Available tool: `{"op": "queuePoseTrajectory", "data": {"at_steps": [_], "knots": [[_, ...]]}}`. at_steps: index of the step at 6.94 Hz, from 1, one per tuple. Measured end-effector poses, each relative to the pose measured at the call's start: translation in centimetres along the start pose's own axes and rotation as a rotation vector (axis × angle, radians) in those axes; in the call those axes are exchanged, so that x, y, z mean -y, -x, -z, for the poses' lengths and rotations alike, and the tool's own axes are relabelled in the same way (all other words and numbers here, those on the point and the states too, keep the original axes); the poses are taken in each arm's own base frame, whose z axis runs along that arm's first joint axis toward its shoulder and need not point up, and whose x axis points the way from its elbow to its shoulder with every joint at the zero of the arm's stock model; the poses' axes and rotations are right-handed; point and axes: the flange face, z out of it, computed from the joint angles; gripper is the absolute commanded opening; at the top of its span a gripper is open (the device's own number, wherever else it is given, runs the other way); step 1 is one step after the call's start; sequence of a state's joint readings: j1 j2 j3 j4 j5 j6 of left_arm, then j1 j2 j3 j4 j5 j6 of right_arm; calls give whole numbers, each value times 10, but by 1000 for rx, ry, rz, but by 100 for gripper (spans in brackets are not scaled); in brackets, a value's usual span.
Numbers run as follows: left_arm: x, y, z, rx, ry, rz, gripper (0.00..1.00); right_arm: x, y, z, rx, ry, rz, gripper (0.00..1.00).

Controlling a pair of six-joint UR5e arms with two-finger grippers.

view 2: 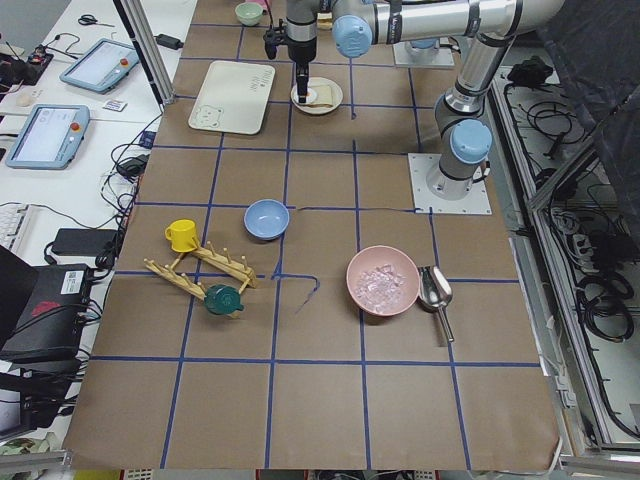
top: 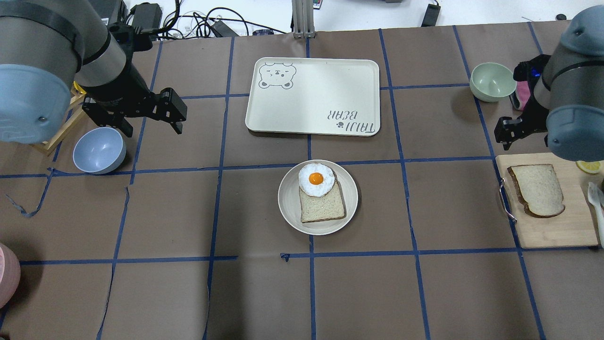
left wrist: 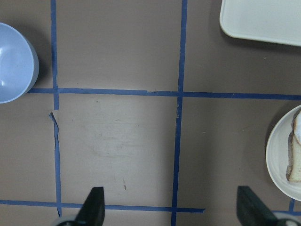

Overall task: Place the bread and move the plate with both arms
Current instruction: 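Move the right gripper down over the bread slice on the cutting board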

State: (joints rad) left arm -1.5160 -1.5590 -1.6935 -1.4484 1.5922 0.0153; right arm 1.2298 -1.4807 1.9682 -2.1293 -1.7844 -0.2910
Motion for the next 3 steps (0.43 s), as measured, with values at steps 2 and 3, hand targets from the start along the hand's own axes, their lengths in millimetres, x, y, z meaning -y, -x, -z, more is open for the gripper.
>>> {"op": "queuePoseTrajectory", "data": {"at_steps": [2,3], "knots": [[0,1,0,3,0,1,100,-3,0,-30,8,51,11,48],[0,1,1,3,0,2,100,-3,-5,-47,13,86,9,48]]}}
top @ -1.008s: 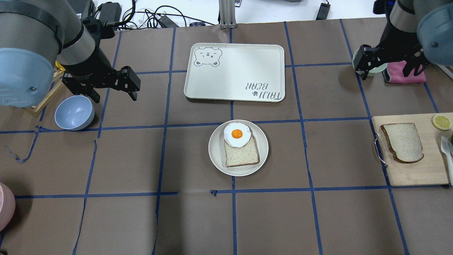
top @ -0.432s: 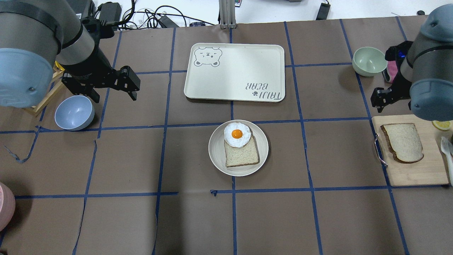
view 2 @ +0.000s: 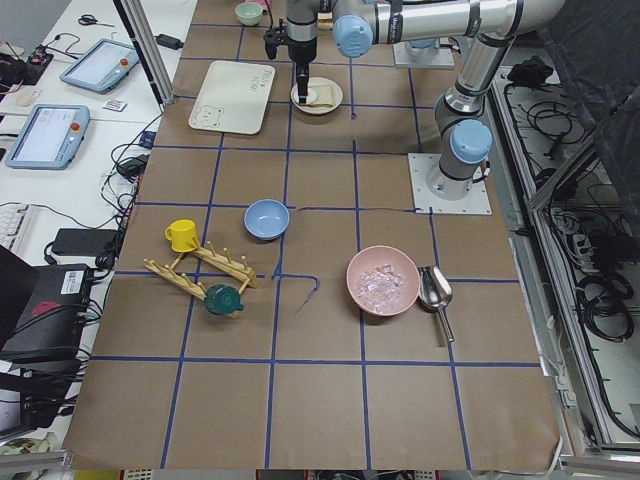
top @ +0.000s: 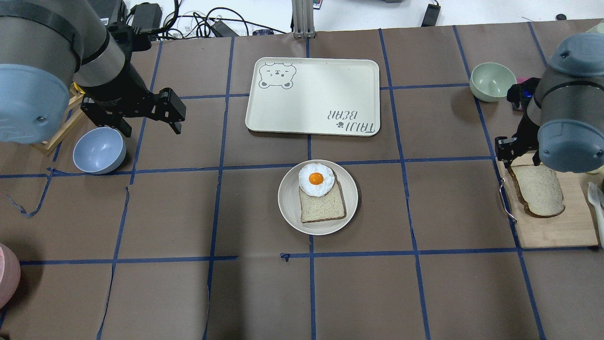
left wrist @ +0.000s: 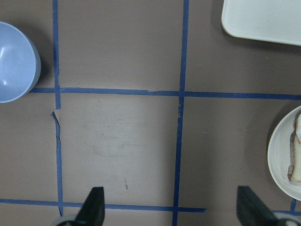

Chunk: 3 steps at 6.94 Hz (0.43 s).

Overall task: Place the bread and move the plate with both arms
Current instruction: 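Move the right gripper down over the bread slice on the cutting board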

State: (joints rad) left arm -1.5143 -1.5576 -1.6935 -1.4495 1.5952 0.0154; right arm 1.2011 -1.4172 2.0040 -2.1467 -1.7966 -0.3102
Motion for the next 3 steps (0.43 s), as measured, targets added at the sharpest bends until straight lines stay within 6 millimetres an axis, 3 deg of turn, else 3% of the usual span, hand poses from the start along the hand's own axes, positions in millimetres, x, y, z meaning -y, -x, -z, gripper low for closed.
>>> {"op": "queuePoseTrajectory", "data": {"at_steps": [3], "knots": [[0,0,0,1,1,0,100,-3,-10,-51,-8,25,0,50]]}}
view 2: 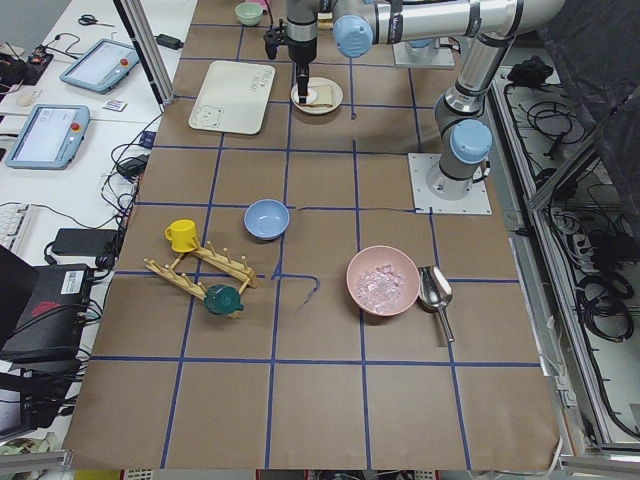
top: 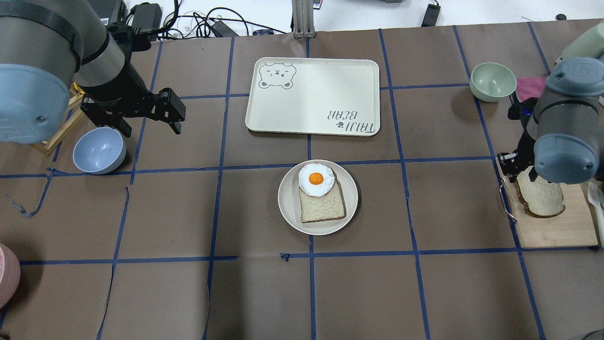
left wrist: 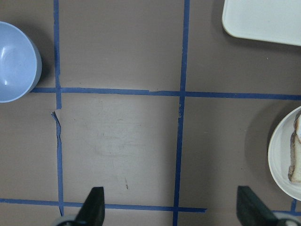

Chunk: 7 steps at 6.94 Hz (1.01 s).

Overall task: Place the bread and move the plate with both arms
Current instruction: 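Close the right gripper on the bread slice and lift it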

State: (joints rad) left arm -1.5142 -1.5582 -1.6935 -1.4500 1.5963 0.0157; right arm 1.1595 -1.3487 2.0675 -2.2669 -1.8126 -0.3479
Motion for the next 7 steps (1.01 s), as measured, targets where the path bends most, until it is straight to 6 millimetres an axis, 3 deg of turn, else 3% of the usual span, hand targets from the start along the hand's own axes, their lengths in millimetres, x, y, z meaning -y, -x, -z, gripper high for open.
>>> {"op": "queuePoseTrajectory", "data": {"at_steps": [5,7], "knots": [[-1,0,1,4,-2,-1,100,-11,1,-24,-21,29,36,28],[-1,0,1,3,-2,-1,100,-13,0,-27,-21,35,34,27]]}}
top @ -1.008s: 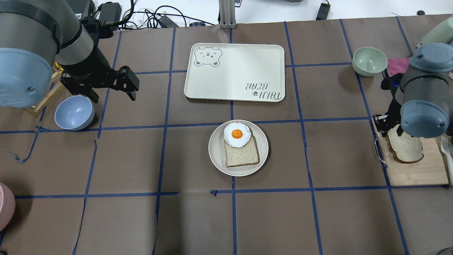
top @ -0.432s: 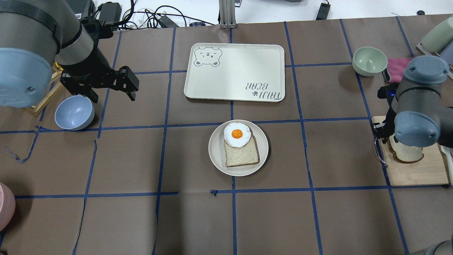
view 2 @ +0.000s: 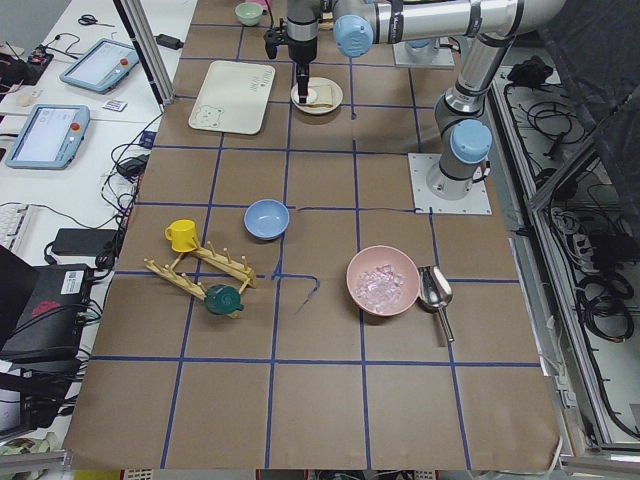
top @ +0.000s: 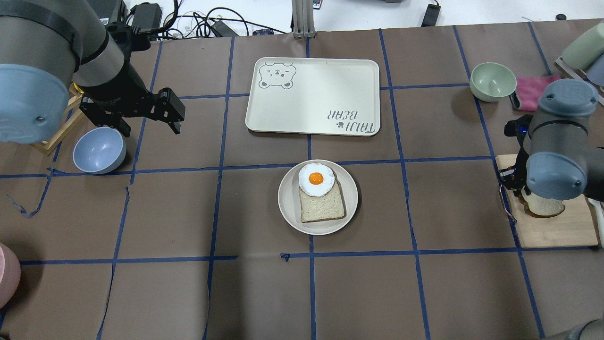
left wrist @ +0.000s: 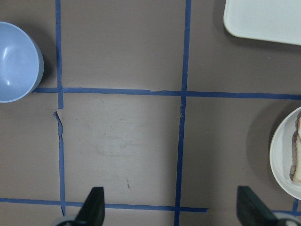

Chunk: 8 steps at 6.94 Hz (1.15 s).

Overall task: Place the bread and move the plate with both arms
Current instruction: 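Close the right gripper on the bread slice and lift it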

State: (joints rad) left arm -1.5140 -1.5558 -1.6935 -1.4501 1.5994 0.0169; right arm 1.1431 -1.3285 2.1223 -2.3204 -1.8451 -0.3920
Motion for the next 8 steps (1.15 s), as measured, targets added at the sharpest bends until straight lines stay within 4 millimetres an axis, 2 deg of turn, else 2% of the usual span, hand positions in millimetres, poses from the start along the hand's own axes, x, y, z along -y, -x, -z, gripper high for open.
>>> {"op": "queuePoseTrajectory", "data": {"at_steps": [1,3,4,6,8], "knots": [[0,0,0,0,1,0,100,0,0,0,0,1,-2,13],[0,0,0,0,0,0,100,-1,-1,-2,2,8,-13,7],[0,0,0,0,1,0,100,-1,0,-4,3,12,-18,0],[0,0,0,-2,1,1,100,-1,-1,-3,2,11,-27,0],[0,0,-1,-1,1,0,100,-2,-5,8,-16,-1,-46,0]]}}
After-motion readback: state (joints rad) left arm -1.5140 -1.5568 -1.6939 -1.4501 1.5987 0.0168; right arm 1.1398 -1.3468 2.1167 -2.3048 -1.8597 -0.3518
